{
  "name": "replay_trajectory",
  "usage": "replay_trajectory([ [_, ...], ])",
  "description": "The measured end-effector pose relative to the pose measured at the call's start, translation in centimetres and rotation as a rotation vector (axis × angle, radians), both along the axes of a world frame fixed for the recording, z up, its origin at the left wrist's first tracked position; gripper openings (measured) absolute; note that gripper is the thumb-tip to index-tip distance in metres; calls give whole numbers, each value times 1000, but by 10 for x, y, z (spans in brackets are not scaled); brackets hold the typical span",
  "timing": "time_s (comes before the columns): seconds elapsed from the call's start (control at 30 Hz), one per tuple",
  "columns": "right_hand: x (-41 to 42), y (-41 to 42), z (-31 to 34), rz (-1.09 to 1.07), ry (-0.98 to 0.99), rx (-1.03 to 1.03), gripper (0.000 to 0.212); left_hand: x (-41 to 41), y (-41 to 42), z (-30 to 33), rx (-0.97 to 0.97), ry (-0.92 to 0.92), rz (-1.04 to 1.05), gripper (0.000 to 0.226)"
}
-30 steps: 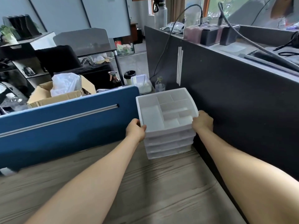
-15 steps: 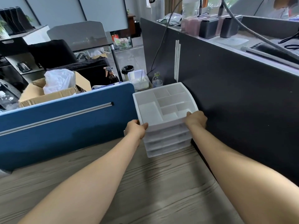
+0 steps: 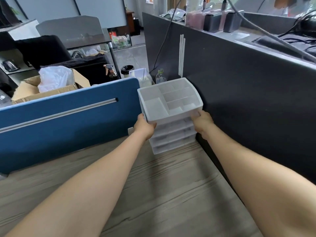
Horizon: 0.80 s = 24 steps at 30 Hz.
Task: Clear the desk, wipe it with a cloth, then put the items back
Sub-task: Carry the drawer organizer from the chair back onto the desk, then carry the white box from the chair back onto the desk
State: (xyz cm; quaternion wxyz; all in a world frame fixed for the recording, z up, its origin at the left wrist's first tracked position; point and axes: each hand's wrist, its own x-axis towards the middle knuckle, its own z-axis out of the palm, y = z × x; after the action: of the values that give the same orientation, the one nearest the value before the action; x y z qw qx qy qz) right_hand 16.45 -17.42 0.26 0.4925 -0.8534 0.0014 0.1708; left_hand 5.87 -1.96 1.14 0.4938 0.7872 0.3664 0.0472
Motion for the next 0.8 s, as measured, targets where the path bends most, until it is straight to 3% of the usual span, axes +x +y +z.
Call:
replay_trajectory([
  [0.1, -30, -17, 9, 10, -85, 17, 38, -24, -15, 11, 109, -34, -51, 52],
  [0.33, -136, -78, 17, -94, -147, -12, 53, -85, -77, 17, 160, -126, -274, 47],
  [0.5, -241, -144, -11, -246, -113, -81, 53, -150, -146, -14, 113, -172, -489, 41],
  [0.8, -356, -264, -79, -520, 4, -134, 47, -223, -280, -89, 35, -73, -836, 38],
])
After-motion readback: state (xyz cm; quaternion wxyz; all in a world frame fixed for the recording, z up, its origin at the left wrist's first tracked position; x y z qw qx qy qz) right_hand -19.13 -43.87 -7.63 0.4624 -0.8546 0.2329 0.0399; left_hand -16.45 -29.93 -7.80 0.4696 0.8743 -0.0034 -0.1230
